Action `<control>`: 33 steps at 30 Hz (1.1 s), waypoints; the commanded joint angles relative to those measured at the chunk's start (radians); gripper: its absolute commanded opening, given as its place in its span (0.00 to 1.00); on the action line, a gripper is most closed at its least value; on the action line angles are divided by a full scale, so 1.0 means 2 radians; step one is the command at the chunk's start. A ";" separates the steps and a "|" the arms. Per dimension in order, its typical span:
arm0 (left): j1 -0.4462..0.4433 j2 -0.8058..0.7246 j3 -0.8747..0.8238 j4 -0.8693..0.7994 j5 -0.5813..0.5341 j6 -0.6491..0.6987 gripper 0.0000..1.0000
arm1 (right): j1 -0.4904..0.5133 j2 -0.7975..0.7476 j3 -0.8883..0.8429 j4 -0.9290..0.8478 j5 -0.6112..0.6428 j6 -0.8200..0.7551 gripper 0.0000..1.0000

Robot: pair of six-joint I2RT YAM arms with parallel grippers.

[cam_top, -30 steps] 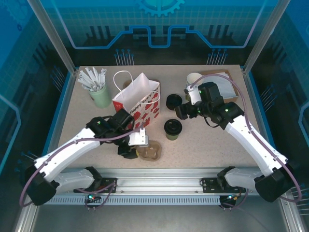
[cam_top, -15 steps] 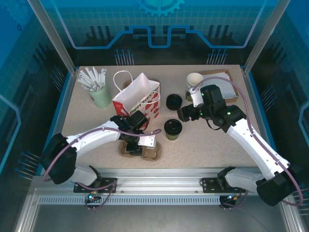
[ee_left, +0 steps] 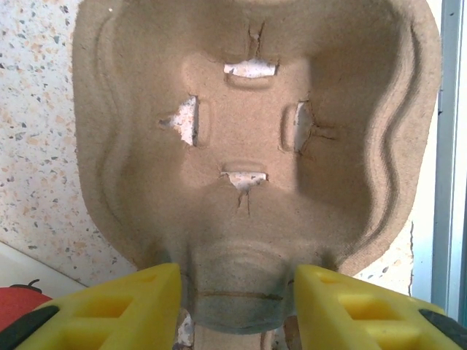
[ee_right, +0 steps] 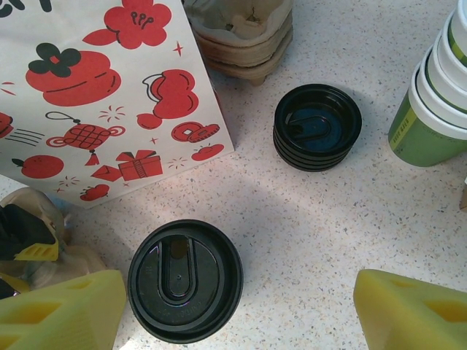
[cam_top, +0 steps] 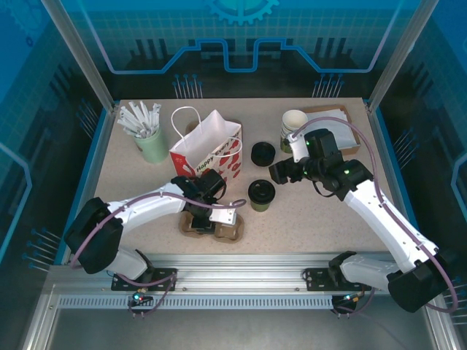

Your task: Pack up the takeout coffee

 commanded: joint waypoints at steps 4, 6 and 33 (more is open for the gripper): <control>-0.007 -0.005 -0.012 0.001 0.002 0.017 0.44 | -0.008 -0.007 -0.007 0.007 -0.010 -0.003 0.83; -0.008 -0.004 -0.014 0.003 -0.002 0.020 0.44 | -0.008 -0.008 -0.008 0.007 -0.010 -0.003 0.83; -0.023 0.013 -0.012 0.003 -0.027 0.023 0.44 | -0.009 -0.004 -0.011 0.007 -0.016 -0.001 0.83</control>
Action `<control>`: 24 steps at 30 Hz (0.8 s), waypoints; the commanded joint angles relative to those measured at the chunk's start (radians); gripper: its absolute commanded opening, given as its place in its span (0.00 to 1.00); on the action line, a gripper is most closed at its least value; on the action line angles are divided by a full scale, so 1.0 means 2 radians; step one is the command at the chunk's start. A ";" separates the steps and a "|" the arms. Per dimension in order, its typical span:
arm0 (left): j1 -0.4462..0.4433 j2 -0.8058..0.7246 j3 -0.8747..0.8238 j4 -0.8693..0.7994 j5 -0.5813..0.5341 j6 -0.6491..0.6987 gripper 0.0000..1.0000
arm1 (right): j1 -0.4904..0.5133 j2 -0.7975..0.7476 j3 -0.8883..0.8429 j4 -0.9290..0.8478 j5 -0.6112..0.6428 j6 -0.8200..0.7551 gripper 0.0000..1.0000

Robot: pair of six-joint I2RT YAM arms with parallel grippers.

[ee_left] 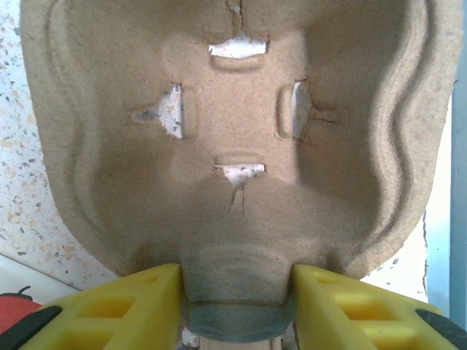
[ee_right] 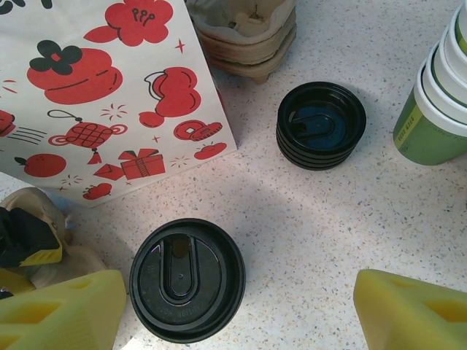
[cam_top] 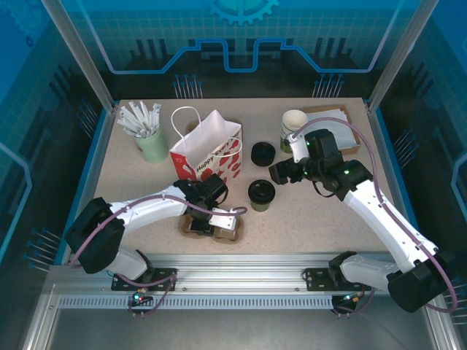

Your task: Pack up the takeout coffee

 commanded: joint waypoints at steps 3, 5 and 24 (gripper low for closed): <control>-0.005 0.012 0.002 -0.004 0.000 0.001 0.43 | -0.006 -0.003 -0.007 0.004 -0.008 -0.001 0.83; -0.006 0.013 0.001 -0.003 -0.001 0.000 0.42 | -0.006 -0.004 -0.006 0.003 -0.008 -0.002 0.83; -0.006 -0.068 0.027 -0.063 0.036 -0.063 0.29 | -0.007 -0.017 0.006 -0.005 -0.009 0.003 0.83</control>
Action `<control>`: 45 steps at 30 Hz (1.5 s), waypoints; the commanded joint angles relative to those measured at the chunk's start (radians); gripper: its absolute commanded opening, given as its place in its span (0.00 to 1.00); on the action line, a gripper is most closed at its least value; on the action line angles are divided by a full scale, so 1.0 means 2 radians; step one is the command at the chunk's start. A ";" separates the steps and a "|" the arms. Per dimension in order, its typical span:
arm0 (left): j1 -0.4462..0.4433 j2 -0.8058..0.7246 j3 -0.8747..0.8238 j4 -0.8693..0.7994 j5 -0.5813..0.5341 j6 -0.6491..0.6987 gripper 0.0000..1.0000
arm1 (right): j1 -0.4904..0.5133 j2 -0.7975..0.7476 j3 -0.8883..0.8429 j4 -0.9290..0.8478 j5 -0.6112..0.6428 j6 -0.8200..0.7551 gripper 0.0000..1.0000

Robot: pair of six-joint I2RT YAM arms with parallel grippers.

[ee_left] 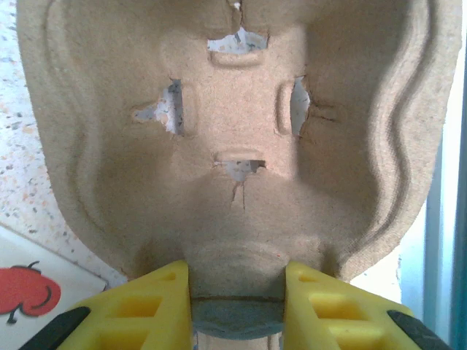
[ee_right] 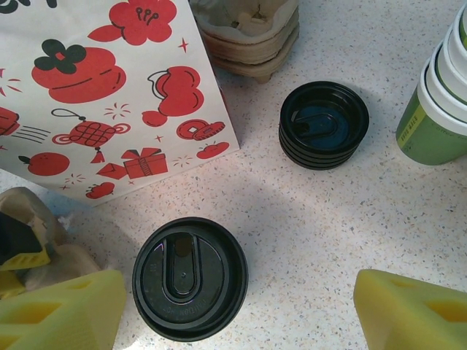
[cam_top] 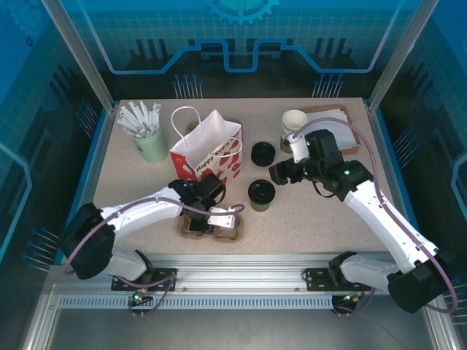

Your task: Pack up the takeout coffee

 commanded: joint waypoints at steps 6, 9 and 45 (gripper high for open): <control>-0.013 -0.080 0.087 -0.098 0.091 -0.118 0.24 | -0.011 -0.026 0.030 -0.016 -0.002 0.008 0.83; -0.015 -0.094 0.143 -0.125 0.116 -0.162 0.23 | -0.018 -0.029 0.047 -0.029 0.009 0.005 0.83; 0.154 0.091 0.641 -0.253 -0.055 -0.389 0.19 | -0.041 -0.013 0.085 -0.045 -0.029 0.001 0.83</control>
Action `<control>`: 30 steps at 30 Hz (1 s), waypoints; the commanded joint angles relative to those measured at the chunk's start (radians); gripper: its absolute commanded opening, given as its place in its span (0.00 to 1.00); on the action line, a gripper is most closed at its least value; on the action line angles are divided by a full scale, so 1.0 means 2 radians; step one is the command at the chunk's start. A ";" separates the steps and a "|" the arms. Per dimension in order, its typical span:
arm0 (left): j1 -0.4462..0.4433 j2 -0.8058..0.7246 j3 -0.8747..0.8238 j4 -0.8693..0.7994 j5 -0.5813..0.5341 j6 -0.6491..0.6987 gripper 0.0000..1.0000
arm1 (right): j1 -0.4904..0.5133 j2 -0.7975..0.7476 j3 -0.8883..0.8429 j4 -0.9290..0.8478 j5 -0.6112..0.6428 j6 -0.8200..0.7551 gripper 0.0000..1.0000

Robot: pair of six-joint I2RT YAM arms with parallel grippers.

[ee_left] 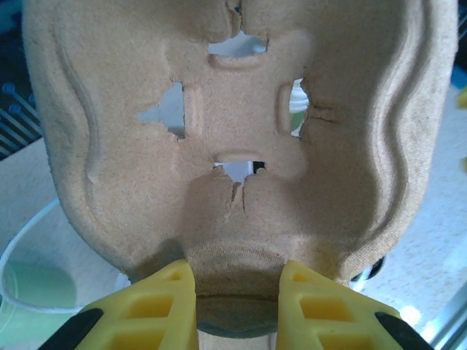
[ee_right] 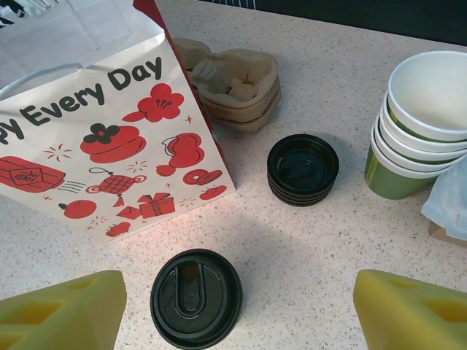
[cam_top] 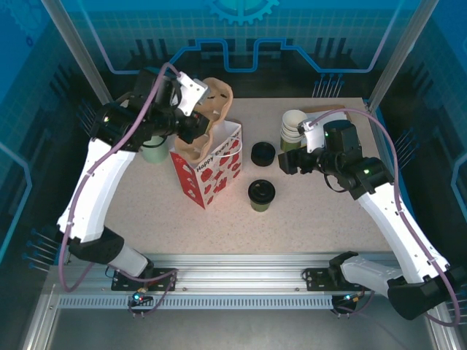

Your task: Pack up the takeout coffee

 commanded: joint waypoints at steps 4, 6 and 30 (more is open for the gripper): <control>0.009 0.042 0.024 -0.059 -0.046 0.003 0.19 | -0.006 0.009 0.015 -0.008 -0.014 -0.002 0.83; 0.009 0.052 0.024 -0.064 -0.053 0.004 0.19 | -0.006 0.009 0.014 -0.008 -0.013 -0.003 0.83; 0.010 0.110 0.049 -0.044 -0.052 0.022 0.18 | -0.006 0.123 0.082 0.112 -0.106 0.043 0.81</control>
